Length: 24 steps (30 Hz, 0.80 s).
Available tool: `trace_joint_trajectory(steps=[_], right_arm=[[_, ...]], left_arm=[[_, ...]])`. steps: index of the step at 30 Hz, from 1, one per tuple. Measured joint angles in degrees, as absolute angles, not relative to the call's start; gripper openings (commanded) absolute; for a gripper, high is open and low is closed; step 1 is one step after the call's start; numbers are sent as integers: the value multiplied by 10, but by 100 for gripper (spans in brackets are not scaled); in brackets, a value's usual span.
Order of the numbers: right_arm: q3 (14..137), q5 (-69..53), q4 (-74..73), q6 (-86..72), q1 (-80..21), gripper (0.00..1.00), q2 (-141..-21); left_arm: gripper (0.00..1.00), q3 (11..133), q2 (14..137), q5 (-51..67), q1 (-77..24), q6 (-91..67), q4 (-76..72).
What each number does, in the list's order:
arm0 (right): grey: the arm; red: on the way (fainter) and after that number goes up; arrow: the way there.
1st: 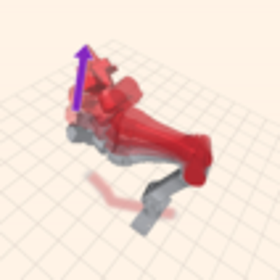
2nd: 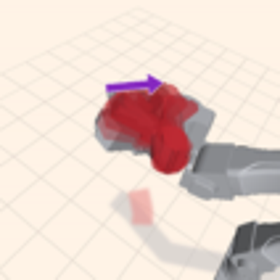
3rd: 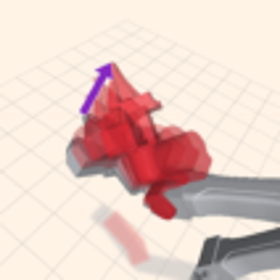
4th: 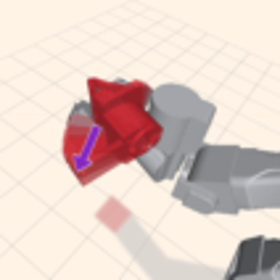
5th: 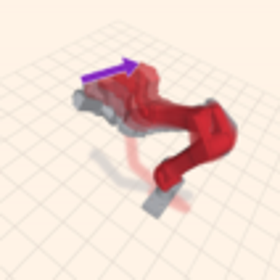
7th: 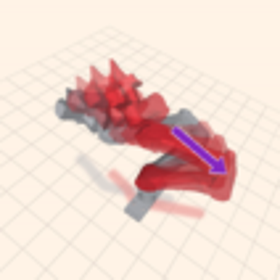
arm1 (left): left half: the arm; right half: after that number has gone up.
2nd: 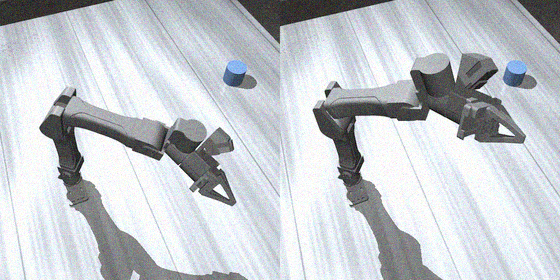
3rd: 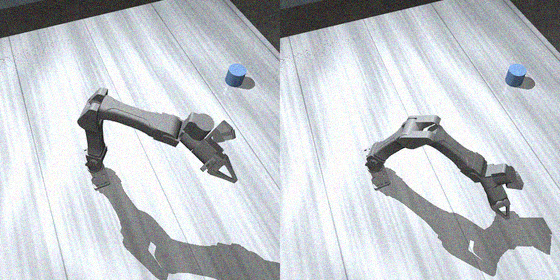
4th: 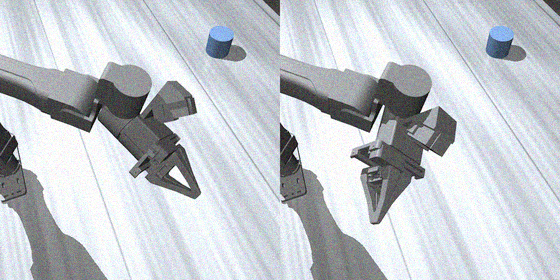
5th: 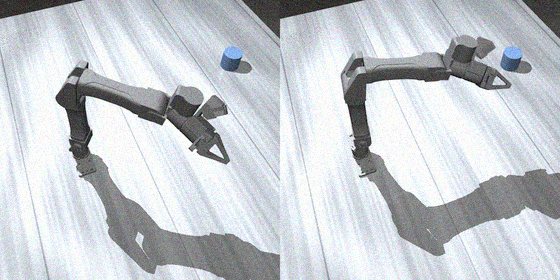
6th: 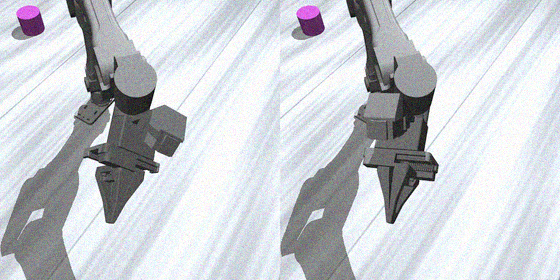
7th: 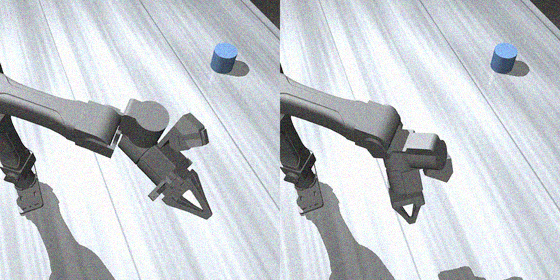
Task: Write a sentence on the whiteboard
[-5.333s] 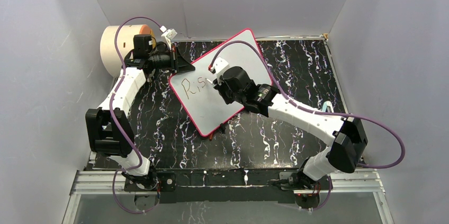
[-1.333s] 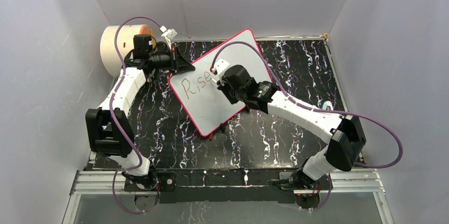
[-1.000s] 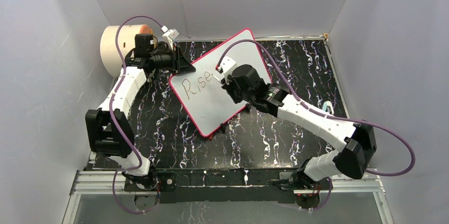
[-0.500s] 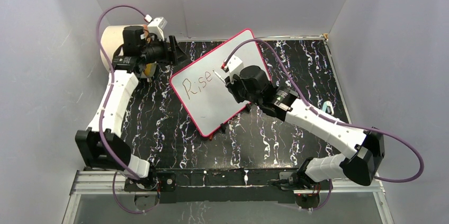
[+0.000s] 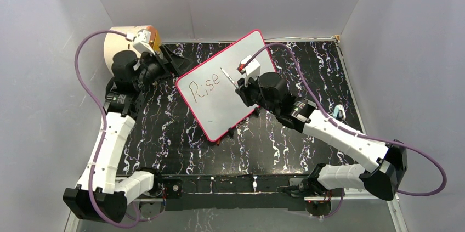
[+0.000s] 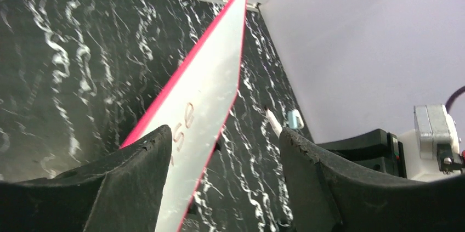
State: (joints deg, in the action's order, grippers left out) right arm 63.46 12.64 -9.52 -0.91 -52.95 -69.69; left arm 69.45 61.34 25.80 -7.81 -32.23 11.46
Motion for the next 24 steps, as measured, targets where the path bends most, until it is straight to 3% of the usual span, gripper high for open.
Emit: trace_joint_trajectory(steps=[13, 24], right_arm=[[610, 98, -40, -24, -534, 0, -687], [589, 90, -14, -32, -540, 0, -677]], left_arm=[[67, 548, 584, 147, -246, -480, -29], [56, 495, 606, 36, -345, -534, -142]])
